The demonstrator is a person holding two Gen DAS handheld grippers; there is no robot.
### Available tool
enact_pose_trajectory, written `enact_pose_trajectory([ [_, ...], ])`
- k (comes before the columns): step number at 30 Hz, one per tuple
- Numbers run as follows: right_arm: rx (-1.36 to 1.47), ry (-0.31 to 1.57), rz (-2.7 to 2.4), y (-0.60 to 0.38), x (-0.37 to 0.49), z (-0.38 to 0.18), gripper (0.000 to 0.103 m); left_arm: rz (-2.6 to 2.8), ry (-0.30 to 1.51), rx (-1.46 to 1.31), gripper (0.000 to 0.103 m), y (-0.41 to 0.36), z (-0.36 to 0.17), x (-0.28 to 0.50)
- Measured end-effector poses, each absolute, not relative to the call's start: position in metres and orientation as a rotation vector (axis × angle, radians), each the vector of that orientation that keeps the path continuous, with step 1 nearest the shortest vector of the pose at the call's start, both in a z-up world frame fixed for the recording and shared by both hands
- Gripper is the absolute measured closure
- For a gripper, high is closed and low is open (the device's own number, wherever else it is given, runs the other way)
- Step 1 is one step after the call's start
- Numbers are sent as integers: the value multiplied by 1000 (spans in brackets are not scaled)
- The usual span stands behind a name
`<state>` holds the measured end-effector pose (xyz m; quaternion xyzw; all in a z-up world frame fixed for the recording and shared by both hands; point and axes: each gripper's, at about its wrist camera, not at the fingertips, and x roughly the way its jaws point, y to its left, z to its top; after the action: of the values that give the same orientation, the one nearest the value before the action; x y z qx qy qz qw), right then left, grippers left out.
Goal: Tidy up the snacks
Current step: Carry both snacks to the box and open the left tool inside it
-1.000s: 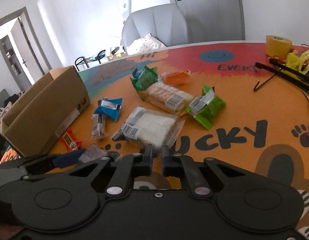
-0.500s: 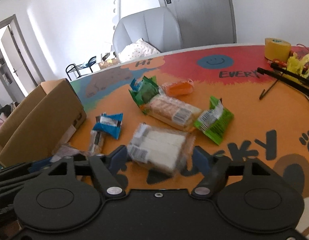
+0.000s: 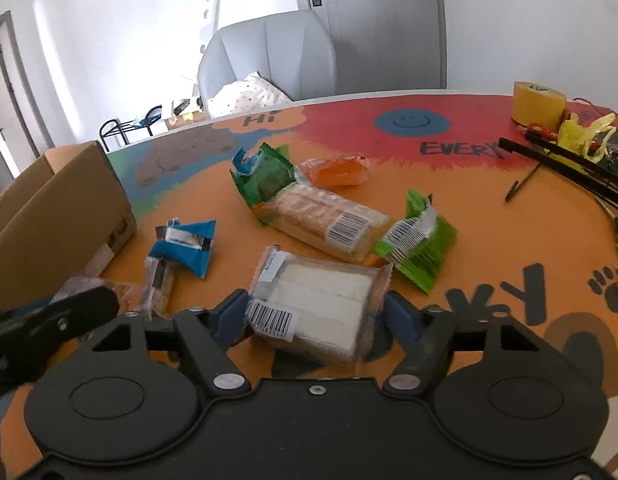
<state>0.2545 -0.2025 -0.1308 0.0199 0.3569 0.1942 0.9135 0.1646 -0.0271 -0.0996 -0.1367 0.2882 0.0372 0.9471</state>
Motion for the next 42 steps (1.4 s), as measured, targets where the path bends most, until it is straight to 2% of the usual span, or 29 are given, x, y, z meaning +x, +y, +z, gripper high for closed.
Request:
enact_pose_trajectory([
  [5,59,733,418,-211,247,-127,51,62,600,-288,68,-31,-105,167],
  [22,121,619,483,-197,234,-81,52,62,535,-268,68,-21,-72,159],
  [42,116,534,653,-124,233,-39,52,180,422,-275,68,47,-20,139],
])
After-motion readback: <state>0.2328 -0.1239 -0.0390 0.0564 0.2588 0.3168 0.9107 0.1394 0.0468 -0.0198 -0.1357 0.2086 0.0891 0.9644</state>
